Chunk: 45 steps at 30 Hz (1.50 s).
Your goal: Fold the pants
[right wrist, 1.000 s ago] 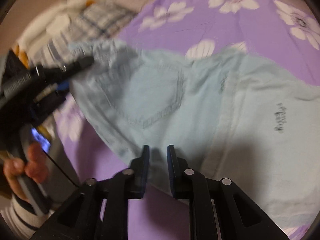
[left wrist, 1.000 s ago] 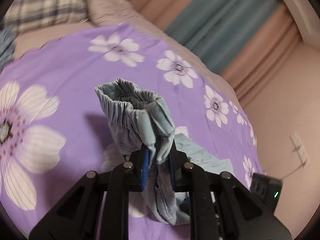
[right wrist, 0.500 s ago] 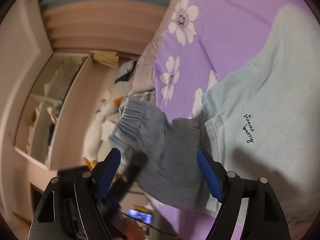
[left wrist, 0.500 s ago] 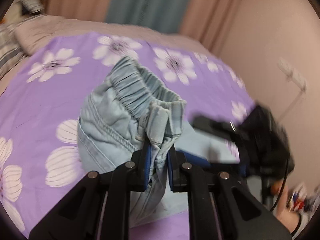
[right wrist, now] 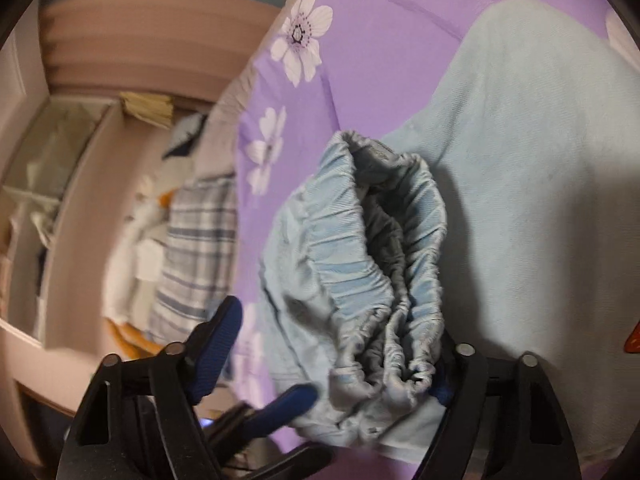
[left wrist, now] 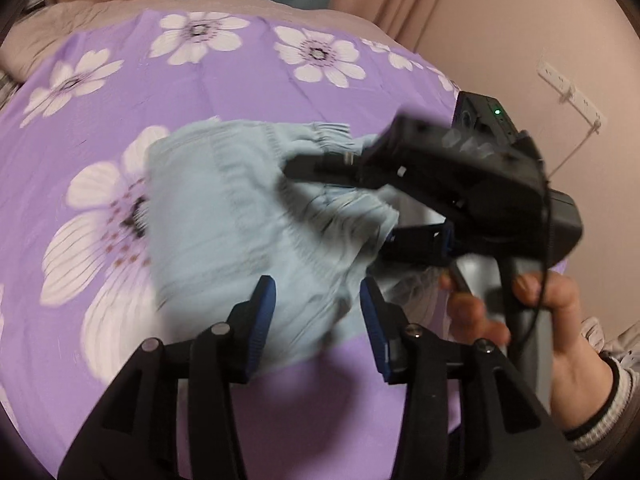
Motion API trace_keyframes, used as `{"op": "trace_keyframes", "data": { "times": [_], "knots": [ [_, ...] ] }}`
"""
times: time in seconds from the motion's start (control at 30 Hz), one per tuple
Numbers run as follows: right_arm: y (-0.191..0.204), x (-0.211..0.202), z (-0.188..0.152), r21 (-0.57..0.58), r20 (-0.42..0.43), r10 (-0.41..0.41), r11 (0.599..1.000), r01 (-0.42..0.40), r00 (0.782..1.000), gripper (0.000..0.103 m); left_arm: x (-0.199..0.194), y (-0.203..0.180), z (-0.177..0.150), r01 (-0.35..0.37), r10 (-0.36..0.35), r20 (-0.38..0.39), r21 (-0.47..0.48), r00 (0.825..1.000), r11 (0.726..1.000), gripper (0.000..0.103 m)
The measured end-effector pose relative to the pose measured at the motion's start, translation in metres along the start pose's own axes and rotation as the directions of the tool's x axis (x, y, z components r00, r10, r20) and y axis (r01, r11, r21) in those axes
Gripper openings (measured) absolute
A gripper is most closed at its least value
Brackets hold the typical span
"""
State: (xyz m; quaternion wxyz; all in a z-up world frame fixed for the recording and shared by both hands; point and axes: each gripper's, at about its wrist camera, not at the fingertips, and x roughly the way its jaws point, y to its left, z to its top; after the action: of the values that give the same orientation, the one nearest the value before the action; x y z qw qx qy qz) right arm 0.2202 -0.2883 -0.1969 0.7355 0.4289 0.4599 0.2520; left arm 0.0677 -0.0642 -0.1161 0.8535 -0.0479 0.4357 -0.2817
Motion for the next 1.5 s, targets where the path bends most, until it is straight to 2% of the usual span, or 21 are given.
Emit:
{"op": "trace_keyframes", "data": {
  "times": [0.03, 0.1, 0.17, 0.27, 0.33, 0.5, 0.57, 0.63, 0.7, 0.8, 0.9, 0.97, 1.03, 1.07, 1.1, 1.13, 1.27, 1.4, 1.43, 1.47, 1.5],
  "knots": [
    [0.003, 0.002, 0.000, -0.033, -0.004, -0.057, 0.998, 0.057, 0.998, 0.056, -0.008, 0.008, -0.004, 0.000, 0.000, 0.009, -0.029, 1.000, 1.000, 0.045],
    [0.006, 0.002, 0.001, -0.097, -0.007, -0.142, 0.985, 0.141, 0.990, 0.034, -0.018, 0.016, -0.008, -0.013, 0.014, 0.023, -0.077, 1.000, 0.997, 0.050],
    [0.007, 0.004, 0.002, -0.132, 0.009, -0.166, 0.977, 0.165, 0.986, 0.032, -0.028, 0.029, -0.012, -0.034, 0.039, 0.032, -0.132, 0.999, 0.991, 0.054],
    [0.020, -0.020, 0.004, -0.216, 0.096, -0.156, 0.961, 0.174, 0.983, 0.030, -0.039, 0.048, -0.016, -0.053, 0.064, 0.049, -0.199, 0.997, 0.979, 0.055],
    [0.020, -0.047, 0.008, -0.212, 0.150, -0.124, 0.965, 0.155, 0.981, 0.029, -0.041, 0.058, -0.018, -0.062, 0.075, 0.048, -0.231, 0.996, 0.971, 0.055],
    [-0.002, -0.092, 0.024, -0.155, 0.253, -0.208, 0.955, 0.252, 0.945, 0.029, -0.035, 0.063, -0.015, -0.052, 0.066, 0.043, -0.272, 0.997, 0.961, 0.055],
    [-0.018, -0.097, 0.027, -0.116, 0.254, -0.227, 0.958, 0.262, 0.940, 0.029, -0.031, 0.060, -0.012, -0.040, 0.052, 0.039, -0.270, 0.998, 0.962, 0.055],
    [-0.042, -0.090, 0.032, -0.066, 0.194, -0.266, 0.957, 0.283, 0.944, 0.029, -0.023, 0.056, -0.005, -0.036, 0.044, 0.027, -0.263, 0.999, 0.964, 0.055],
    [-0.055, -0.080, 0.033, -0.060, 0.172, -0.342, 0.932, 0.357, 0.924, 0.029, -0.016, 0.051, 0.003, -0.033, 0.040, 0.024, -0.251, 0.999, 0.967, 0.055],
    [-0.057, -0.079, 0.032, -0.077, 0.187, -0.326, 0.935, 0.345, 0.927, 0.030, -0.006, 0.050, 0.016, -0.025, 0.031, 0.019, -0.249, 0.999, 0.968, 0.057],
    [-0.049, -0.083, 0.035, -0.111, 0.163, -0.351, 0.922, 0.371, 0.922, 0.037, 0.003, 0.051, 0.030, -0.027, 0.032, 0.016, -0.236, 0.999, 0.971, 0.057],
    [-0.038, -0.093, 0.032, -0.142, 0.192, -0.391, 0.896, 0.420, 0.900, 0.045, 0.008, 0.050, 0.041, -0.029, 0.034, 0.021, -0.214, 0.999, 0.976, 0.057],
    [-0.027, -0.104, 0.026, -0.171, 0.250, -0.445, 0.854, 0.492, 0.860, 0.055, 0.012, 0.049, 0.049, -0.033, 0.038, 0.026, -0.195, 0.999, 0.980, 0.057],
    [-0.018, -0.112, 0.021, -0.190, 0.308, -0.480, 0.815, 0.548, 0.821, 0.056, 0.016, 0.047, 0.056, -0.037, 0.043, 0.029, -0.177, 0.999, 0.983, 0.057],
    [-0.012, -0.116, 0.017, -0.207, 0.342, -0.490, 0.793, 0.573, 0.802, 0.056, 0.019, 0.047, 0.060, -0.041, 0.047, 0.030, -0.167, 0.998, 0.985, 0.057],
    [-0.006, -0.118, 0.013, -0.226, 0.362, -0.482, 0.785, 0.576, 0.798, 0.056, 0.022, 0.047, 0.065, -0.049, 0.055, 0.032, -0.157, 0.998, 0.986, 0.057],
    [0.020, -0.107, -0.004, -0.364, 0.371, -0.378, 0.781, 0.507, 0.848, 0.056, 0.035, 0.042, 0.085, -0.073, 0.077, 0.041, -0.102, 0.996, 0.992, 0.057],
    [0.056, -0.066, -0.025, -0.578, 0.295, -0.277, 0.711, 0.402, 0.914, 0.056, 0.048, 0.038, 0.100, -0.069, 0.070, 0.033, -0.039, 0.997, 0.997, 0.055],
    [0.062, -0.056, -0.028, -0.606, 0.274, -0.267, 0.698, 0.381, 0.924, 0.054, 0.051, 0.038, 0.103, -0.063, 0.063, 0.028, -0.024, 0.998, 0.998, 0.055],
    [0.072, -0.039, -0.034, -0.655, 0.242, -0.262, 0.666, 0.357, 0.934, 0.052, 0.055, 0.038, 0.106, -0.056, 0.056, 0.022, -0.010, 0.998, 0.998, 0.054],
    [0.077, -0.027, -0.037, -0.683, 0.225, -0.262, 0.644, 0.344, 0.939, 0.044, 0.059, 0.040, 0.109, -0.049, 0.049, 0.015, -0.002, 0.999, 0.999, 0.047]
  ]
}}
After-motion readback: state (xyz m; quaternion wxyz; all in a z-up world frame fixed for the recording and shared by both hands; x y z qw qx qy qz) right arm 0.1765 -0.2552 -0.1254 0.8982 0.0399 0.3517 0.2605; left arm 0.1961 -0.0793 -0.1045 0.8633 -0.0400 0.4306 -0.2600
